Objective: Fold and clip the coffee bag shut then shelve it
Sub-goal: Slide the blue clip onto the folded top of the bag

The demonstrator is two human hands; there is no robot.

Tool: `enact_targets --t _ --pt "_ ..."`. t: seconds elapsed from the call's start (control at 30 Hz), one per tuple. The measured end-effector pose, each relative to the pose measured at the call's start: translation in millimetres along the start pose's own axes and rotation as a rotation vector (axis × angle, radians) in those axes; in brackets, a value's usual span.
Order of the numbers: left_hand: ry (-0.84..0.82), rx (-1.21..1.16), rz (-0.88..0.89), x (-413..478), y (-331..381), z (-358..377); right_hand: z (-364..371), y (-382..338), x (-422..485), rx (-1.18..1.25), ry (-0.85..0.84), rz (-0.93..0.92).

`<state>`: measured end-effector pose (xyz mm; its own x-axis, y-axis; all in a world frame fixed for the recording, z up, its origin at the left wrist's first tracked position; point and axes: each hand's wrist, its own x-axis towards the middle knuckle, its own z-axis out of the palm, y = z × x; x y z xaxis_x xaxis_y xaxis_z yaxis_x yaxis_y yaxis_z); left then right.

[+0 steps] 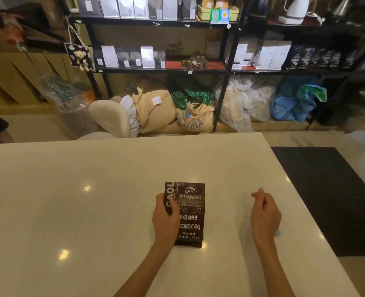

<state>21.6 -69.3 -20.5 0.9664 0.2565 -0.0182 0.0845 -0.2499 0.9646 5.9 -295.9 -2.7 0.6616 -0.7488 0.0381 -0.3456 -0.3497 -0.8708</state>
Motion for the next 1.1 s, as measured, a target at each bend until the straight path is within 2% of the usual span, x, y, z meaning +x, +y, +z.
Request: enact_targets --t 0.07,0.13,0.2,0.3,0.4,0.47,0.63,0.73,0.8,0.9,1.03,1.1 --pt "-0.007 -0.034 0.014 -2 -1 -1 -25 18 19 -0.29 0.031 -0.019" --pt "-0.03 -0.093 0.033 -3 -1 -3 -39 34 28 -0.528 -0.066 0.0" --pt "-0.069 -0.143 0.049 -3 -2 -6 -44 49 28 -0.627 -0.149 -0.036" --pt "-0.078 -0.041 0.138 0 -7 -8 -40 46 22 -0.492 -0.251 -0.06" --pt "-0.076 0.014 0.189 2 -10 -10 -32 15 8 -0.002 -0.375 0.017" --pt "-0.084 0.013 0.171 2 -9 -11 -28 -10 -3 0.169 -0.463 0.019" --pt "-0.187 -0.077 0.081 5 -10 -18 -9 -52 -42 0.051 -0.772 -0.212" --pt "-0.279 -0.134 0.035 6 -7 -23 7 -55 -56 -0.16 -0.79 -0.466" --pt "-0.314 -0.165 0.027 5 -5 -27 15 -55 -59 -0.288 -0.787 -0.561" --pt "-0.349 -0.177 0.01 5 -2 -31 20 -53 -58 -0.281 -0.878 -0.524" --pt "-0.35 -0.114 0.028 7 -3 -34 22 -54 -51 -0.131 -1.12 -0.365" --pt "-0.366 -0.094 0.045 7 -6 -34 20 -56 -48 -0.106 -1.146 -0.342"
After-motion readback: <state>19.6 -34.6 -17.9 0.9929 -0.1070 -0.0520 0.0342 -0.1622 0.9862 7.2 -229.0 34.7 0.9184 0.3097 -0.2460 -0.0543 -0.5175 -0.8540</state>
